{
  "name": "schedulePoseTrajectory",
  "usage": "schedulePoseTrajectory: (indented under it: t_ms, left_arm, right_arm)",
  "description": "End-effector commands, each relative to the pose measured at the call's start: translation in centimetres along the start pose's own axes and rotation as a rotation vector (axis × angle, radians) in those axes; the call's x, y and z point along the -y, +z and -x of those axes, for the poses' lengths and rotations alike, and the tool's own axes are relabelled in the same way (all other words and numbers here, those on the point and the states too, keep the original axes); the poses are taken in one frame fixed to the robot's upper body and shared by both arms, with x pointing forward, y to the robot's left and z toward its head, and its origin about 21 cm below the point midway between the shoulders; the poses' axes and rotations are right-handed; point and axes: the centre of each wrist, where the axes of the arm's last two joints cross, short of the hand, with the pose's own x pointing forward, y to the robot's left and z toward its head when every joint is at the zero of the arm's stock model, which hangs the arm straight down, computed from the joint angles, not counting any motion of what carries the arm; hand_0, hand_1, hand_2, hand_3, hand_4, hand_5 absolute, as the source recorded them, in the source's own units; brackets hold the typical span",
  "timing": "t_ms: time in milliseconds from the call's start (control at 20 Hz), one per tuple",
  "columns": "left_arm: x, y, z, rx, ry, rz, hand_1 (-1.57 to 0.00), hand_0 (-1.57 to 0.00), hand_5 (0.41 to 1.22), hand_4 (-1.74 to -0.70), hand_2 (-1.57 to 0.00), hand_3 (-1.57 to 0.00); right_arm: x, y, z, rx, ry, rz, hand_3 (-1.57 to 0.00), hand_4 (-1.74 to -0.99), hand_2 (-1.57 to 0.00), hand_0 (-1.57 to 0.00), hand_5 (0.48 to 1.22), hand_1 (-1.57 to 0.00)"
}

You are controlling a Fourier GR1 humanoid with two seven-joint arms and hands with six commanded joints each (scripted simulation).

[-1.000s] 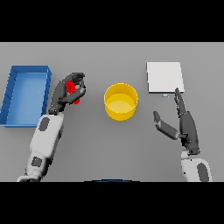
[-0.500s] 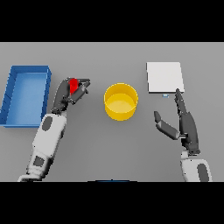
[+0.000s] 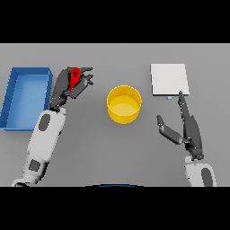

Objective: Pick up the red beaker and tilt it to pour out 1 green nut into yellow bowl. Pick up the yellow bowl and place it on the metallic measuring scale.

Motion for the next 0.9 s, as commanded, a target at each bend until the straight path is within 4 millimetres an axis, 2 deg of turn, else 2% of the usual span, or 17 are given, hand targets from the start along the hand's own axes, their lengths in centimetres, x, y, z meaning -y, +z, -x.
schedulePoseTrajectory:
  t_ms: [0, 100, 400, 700, 850]
  left_arm:
    - [0.2, -0.1, -0.4, -0.023, -0.073, 0.042, -1.56, -1.56, 1.121, -1.73, -1.56, -1.56]
    - [0.2, -1.0, -1.9, -0.033, -0.188, 0.097, -1.56, -1.56, 1.125, -1.73, -1.56, -1.56]
    - [1.2, -2.2, -3.1, -0.056, -0.360, 0.159, -1.57, -1.57, 1.114, -1.73, -1.57, -1.56]
    - [3.2, -3.0, -4.9, -0.017, -0.819, 0.249, -1.57, -1.57, 1.127, -1.74, -1.57, -1.57]
    - [3.8, -3.4, -5.8, 0.029, -1.007, 0.299, -1.57, -1.57, 1.173, -1.74, -1.57, -1.57]
  right_arm:
    - [0.1, -0.1, -0.1, -0.001, 0.005, 0.005, 0.00, -1.257, 0.00, 0.00, 0.663, 0.00]
    - [0.5, 0.1, -0.1, -0.004, 0.020, 0.008, 0.00, -1.256, 0.00, 0.00, 0.671, 0.00]
    - [0.2, 0.4, -0.2, -0.024, 0.015, -0.002, 0.00, -1.254, 0.00, 0.00, 0.680, 0.00]
    - [0.1, 0.1, -0.5, -0.030, 0.005, -0.011, 0.00, -1.256, 0.00, 0.00, 0.690, 0.00]
    - [0.0, 0.6, -0.5, -0.011, 0.003, -0.012, 0.00, -1.270, 0.00, 0.00, 0.700, 0.00]
